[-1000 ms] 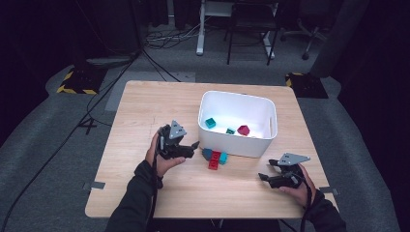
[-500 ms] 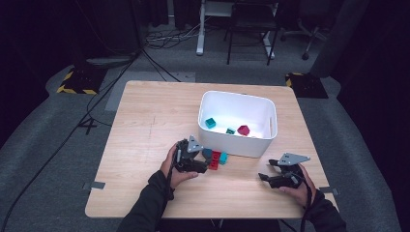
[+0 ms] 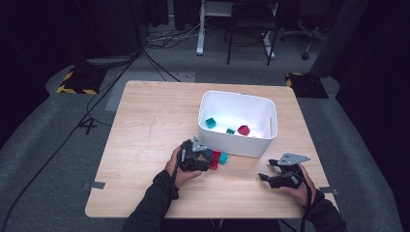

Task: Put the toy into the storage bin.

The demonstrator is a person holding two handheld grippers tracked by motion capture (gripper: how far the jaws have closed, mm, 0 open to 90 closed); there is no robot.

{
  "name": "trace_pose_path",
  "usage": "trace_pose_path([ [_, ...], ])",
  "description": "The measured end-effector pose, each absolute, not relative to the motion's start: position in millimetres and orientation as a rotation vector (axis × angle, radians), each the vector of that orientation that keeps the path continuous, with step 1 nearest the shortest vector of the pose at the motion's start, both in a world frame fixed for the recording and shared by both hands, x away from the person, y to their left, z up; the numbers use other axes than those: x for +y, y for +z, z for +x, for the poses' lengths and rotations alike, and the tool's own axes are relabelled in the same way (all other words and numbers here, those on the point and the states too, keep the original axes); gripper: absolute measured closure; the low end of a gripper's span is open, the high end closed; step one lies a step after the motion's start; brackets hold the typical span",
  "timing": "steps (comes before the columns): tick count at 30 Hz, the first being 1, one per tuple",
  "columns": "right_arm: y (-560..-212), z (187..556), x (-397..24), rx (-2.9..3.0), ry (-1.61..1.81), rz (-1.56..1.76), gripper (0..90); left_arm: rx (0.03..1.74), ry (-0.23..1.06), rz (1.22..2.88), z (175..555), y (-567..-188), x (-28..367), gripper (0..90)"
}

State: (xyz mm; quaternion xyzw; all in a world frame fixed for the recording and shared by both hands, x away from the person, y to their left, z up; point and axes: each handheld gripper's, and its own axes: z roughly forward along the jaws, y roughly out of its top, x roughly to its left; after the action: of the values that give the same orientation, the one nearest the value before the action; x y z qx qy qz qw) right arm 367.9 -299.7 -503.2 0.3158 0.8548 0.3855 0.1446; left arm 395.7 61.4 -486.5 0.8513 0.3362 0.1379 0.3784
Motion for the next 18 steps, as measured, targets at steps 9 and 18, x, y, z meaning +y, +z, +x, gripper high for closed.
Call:
trace_pose_path([
  [9, -503, 368, -300, 2.464, 1.111, 0.910, 24.3, 0.818, 0.320, 2.190, 396, -487, 64, 49.3],
  [18, -503, 368, -300, 2.465, 1.111, 0.910, 24.3, 0.846, 0.339, 2.186, 396, -485, 77, 51.4],
])
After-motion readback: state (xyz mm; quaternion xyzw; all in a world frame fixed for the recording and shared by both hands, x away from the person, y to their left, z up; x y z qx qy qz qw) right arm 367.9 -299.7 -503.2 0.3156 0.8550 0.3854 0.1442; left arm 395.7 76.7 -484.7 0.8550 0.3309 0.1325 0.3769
